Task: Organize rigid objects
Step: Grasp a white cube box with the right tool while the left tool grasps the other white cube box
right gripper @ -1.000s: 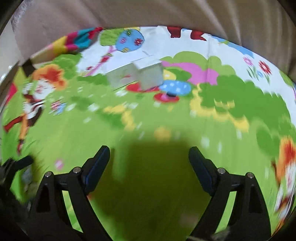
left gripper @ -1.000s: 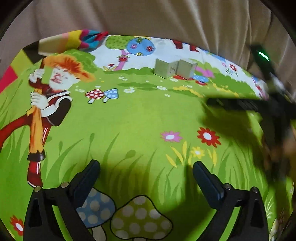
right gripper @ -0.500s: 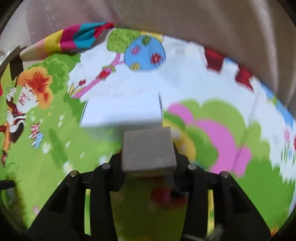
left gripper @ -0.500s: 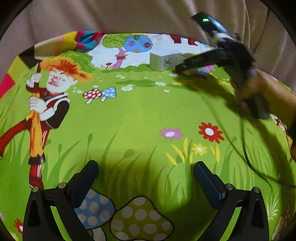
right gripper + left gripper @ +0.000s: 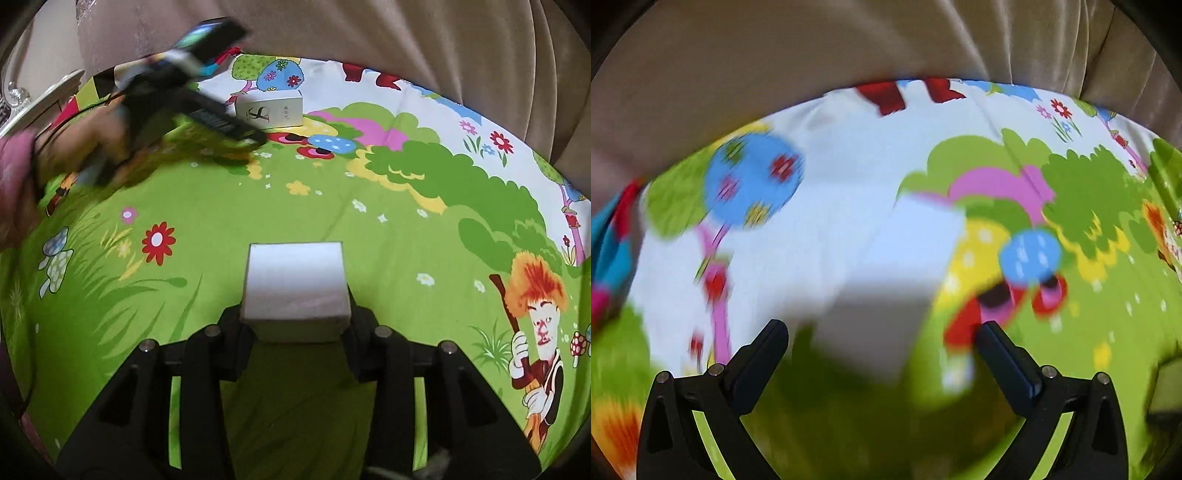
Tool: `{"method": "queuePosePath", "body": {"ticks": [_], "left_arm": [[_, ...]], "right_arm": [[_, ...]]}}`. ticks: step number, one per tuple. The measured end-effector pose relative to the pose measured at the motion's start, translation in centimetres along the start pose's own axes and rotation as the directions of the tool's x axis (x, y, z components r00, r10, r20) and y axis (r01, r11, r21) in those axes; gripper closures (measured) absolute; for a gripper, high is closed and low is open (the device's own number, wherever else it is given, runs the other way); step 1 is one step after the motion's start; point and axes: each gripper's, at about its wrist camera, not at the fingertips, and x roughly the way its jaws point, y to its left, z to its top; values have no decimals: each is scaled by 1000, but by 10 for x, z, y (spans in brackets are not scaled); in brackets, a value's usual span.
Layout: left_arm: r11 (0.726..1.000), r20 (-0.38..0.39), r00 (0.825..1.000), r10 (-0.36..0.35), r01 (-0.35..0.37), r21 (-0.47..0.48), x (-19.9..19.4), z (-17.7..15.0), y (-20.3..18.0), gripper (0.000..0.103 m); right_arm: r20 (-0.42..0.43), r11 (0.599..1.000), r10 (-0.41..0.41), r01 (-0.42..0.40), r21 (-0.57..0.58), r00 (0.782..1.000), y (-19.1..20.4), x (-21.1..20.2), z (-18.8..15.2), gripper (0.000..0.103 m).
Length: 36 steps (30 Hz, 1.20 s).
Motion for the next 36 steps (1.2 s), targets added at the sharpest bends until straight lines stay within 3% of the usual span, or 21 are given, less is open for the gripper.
{"method": "queuePosePath", "body": {"ticks": [1, 3, 4, 9, 15, 17, 30, 34, 36], "left_arm": [[1000, -2, 1000, -9, 9, -10, 5, 8, -1, 4], [995, 30, 997, -68, 70, -65, 1, 7, -5, 51], [990, 47, 996, -81, 85, -109, -6, 3, -10, 66], [986, 70, 998, -12, 24, -163, -58, -69, -65, 66], [924, 99, 990, 96, -52, -378, -116, -155, -99, 66], [925, 100, 987, 128, -83, -372, -117, -157, -107, 66], [928, 96, 986, 137, -94, -360, -111, -152, -108, 66], [926, 84, 986, 144, -104, -362, -115, -154, -111, 66], [922, 75, 991, 108, -72, -380, -121, -157, -115, 66]], "right_arm": [[0, 1000, 3, -3, 5, 1000, -1, 0, 1, 58], [1, 1000, 13, -13, 13, 1000, -1, 2, 3, 58], [2, 1000, 16, -16, 16, 1000, 0, 4, 3, 58], [9, 998, 44, -44, 42, 999, -4, 0, 1, 58], [14, 996, 66, -66, 65, 998, -7, 0, 3, 58], [13, 997, 56, -57, 58, 998, -5, 1, 3, 58], [6, 1000, -9, 9, 21, 1000, 0, 4, 5, 58], [20, 994, -96, 94, 63, 995, -7, 0, 3, 59], [92, 981, -158, 145, 132, 983, -15, -18, -1, 59]]}}
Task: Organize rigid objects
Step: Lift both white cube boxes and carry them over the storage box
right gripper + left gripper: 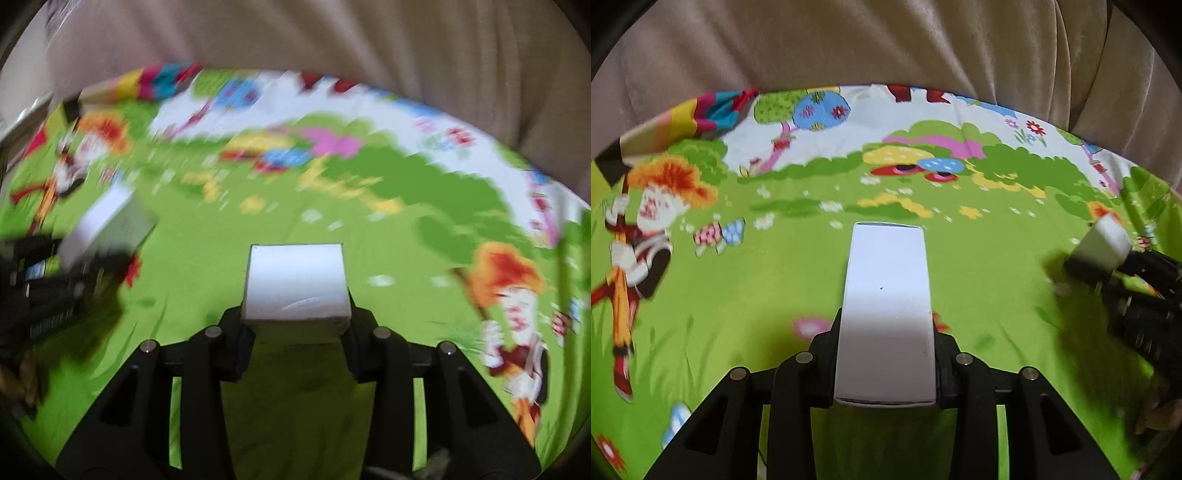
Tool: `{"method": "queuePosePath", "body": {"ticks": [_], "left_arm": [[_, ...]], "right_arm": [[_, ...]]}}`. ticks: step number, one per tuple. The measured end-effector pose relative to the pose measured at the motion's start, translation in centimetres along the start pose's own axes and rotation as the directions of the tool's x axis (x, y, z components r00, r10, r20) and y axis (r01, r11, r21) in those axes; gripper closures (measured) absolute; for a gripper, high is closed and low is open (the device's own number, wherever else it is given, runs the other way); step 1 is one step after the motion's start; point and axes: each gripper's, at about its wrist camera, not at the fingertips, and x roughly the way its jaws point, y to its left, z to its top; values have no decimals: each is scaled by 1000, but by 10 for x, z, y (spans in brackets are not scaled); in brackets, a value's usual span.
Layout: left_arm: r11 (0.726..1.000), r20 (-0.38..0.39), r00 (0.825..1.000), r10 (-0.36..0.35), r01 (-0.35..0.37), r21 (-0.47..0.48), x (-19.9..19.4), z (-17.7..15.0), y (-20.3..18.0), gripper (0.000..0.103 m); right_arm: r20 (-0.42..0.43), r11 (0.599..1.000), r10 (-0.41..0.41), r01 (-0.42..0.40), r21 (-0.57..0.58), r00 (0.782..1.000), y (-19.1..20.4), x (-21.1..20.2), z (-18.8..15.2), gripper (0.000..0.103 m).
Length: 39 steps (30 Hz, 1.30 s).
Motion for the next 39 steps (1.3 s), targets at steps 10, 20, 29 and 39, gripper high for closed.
{"method": "queuePosePath", "body": {"ticks": [10, 20, 29, 39], "left_arm": [[991, 250, 963, -106, 83, 101, -126, -25, -62, 66], [985, 673, 729, -125, 10, 172, -288, -53, -96, 66], [989, 753, 650, -99, -18, 146, -329, -73, -82, 66], [993, 791, 608, -67, -38, 113, -362, -94, -59, 66]], "right_arm": [[232, 955, -132, 61, 292, 964, -36, -127, -58, 59], [689, 948, -308, 152, 279, 655, -6, -326, -63, 59], [789, 966, -258, 158, 204, 558, 33, -373, -64, 59], [839, 978, -189, 170, 117, 511, 76, -394, -65, 59]]}}
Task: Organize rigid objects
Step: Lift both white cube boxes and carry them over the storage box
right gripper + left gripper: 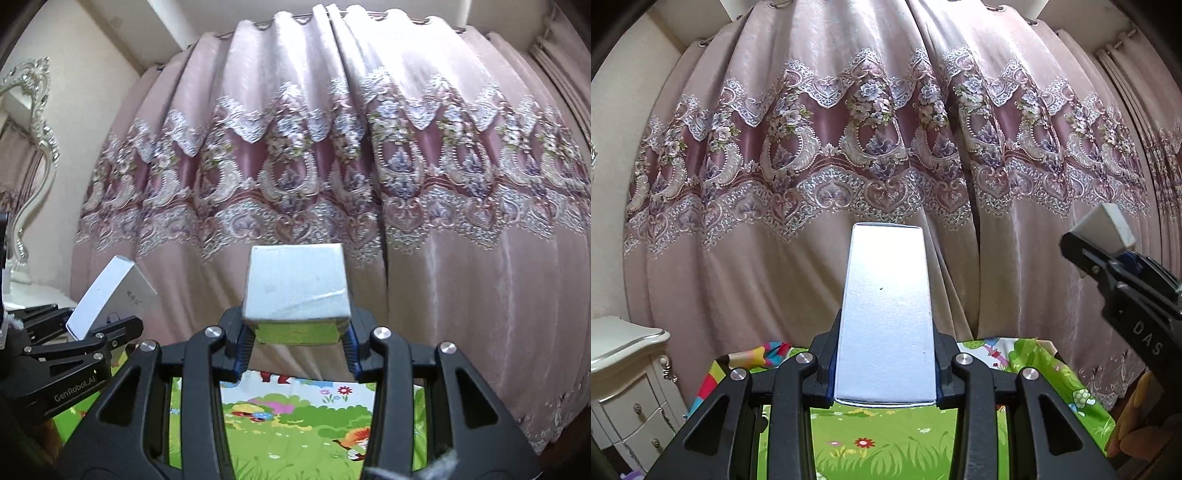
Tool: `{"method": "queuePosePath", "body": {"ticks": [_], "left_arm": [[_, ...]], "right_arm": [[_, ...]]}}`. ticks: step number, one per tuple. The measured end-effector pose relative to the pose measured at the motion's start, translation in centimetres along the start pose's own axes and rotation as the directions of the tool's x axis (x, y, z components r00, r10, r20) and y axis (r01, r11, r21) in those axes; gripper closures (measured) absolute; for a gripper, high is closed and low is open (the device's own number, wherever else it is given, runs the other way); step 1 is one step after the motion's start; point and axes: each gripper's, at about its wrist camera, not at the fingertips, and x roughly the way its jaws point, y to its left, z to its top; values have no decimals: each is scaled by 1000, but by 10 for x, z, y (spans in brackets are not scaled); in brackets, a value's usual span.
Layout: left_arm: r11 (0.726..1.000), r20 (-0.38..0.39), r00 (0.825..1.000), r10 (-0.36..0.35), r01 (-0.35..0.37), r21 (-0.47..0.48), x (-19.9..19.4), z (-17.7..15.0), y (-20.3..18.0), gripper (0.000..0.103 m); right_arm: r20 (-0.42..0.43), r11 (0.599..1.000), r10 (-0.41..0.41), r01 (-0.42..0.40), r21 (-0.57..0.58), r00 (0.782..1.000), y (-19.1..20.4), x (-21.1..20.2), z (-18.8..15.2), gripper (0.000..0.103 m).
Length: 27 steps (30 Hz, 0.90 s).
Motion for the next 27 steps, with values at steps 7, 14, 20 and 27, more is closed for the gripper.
{"method": "queuePosePath", "body": {"ticks": [7, 14, 20, 27], "left_arm": [[999, -91, 995, 39, -42, -29, -14, -18, 32, 66], [983, -98, 979, 177, -180, -27, -42, -25, 76, 66], [962, -162, 951, 263, -271, -26, -59, -35, 111, 66], [930, -312, 890, 333, -364, -45, -80, -62, 158, 66]], "right_arm": [[-43, 992, 126, -127, -13, 991, 30, 7, 0, 59], [-46, 962, 271, -273, -26, 961, 70, 7, 2, 58], [-76, 884, 462, -466, -45, 884, 123, 9, 6, 59], [-232, 725, 669, -689, -6, 706, 191, 14, -2, 59]]}}
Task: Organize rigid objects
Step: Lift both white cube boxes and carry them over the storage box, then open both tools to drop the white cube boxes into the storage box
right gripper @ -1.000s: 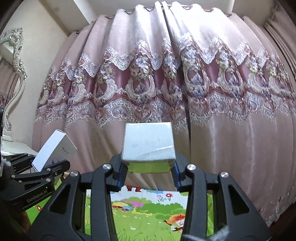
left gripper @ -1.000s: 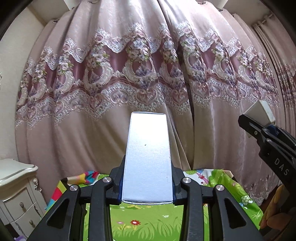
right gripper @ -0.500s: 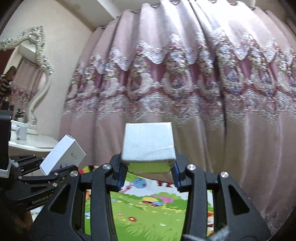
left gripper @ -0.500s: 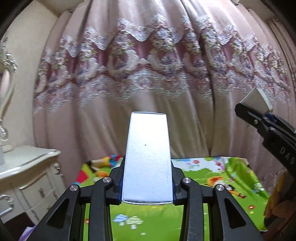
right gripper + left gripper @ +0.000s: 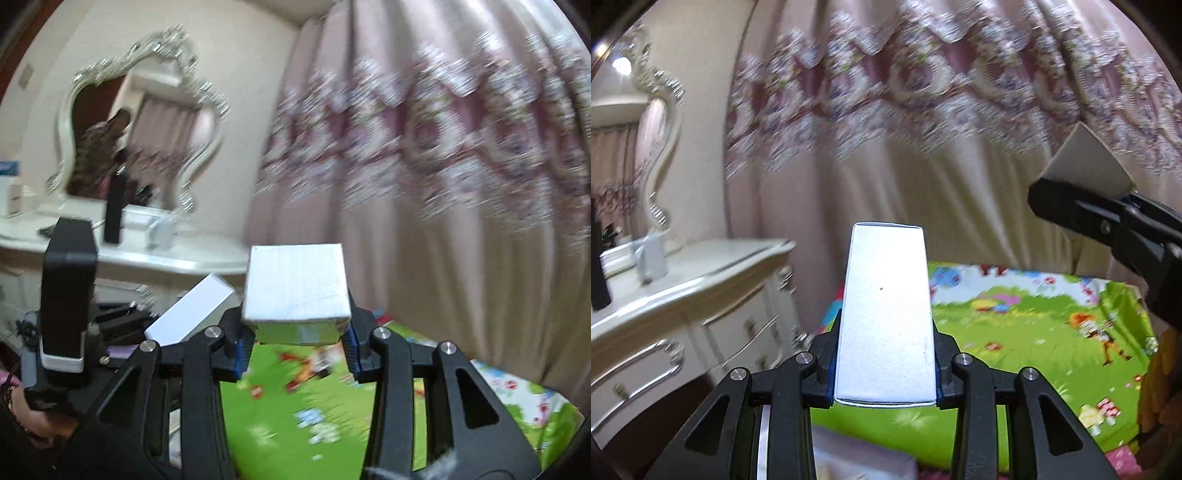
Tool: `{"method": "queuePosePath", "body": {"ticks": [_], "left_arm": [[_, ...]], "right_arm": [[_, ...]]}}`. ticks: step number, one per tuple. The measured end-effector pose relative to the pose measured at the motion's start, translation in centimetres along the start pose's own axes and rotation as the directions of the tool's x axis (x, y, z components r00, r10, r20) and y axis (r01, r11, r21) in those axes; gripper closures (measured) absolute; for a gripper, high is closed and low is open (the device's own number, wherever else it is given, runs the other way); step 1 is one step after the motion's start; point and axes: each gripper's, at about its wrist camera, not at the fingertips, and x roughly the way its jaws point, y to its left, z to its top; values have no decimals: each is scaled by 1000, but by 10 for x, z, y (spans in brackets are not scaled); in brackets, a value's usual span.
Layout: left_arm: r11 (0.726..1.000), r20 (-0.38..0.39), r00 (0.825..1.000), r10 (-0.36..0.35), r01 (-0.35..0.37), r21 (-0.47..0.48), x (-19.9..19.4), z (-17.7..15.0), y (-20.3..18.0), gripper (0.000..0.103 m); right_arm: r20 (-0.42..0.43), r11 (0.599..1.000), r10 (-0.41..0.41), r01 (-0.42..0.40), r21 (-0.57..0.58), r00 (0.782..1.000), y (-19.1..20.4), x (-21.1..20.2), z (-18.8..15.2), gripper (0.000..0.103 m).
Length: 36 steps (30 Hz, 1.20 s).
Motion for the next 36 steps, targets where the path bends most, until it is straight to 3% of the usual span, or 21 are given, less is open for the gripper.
{"method": "queuePosePath", "body": {"ticks": [3, 10, 21, 25, 29, 32, 36], "left_arm": [[998, -65, 997, 41, -44, -36, 3, -12, 27, 66], [980, -203, 967, 151, -173, -94, 12, -48, 78, 66], [955, -357, 916, 183, -251, -156, 31, -97, 113, 66], [945, -429, 887, 170, -270, -185, 39, -119, 124, 66], [923, -509, 855, 104, -273, -271, 47, -146, 141, 66], [907, -543, 835, 88, -293, -303, 49, -161, 151, 66], [896, -567, 819, 85, -313, -317, 51, -172, 158, 66]], "right_arm": [[-70, 996, 87, -88, 0, 994, 19, 20, -6, 58], [-233, 972, 225, -233, -8, 946, 61, 66, -27, 58], [-495, 922, 326, -386, -22, 806, 122, 115, -81, 59], [-585, 908, 344, -419, 8, 734, 132, 134, -101, 59], [-670, 898, 343, -438, 30, 658, 146, 155, -125, 59], [-711, 894, 319, -447, 7, 626, 159, 162, -139, 59], [-739, 889, 280, -455, -40, 613, 171, 167, -150, 59]]}}
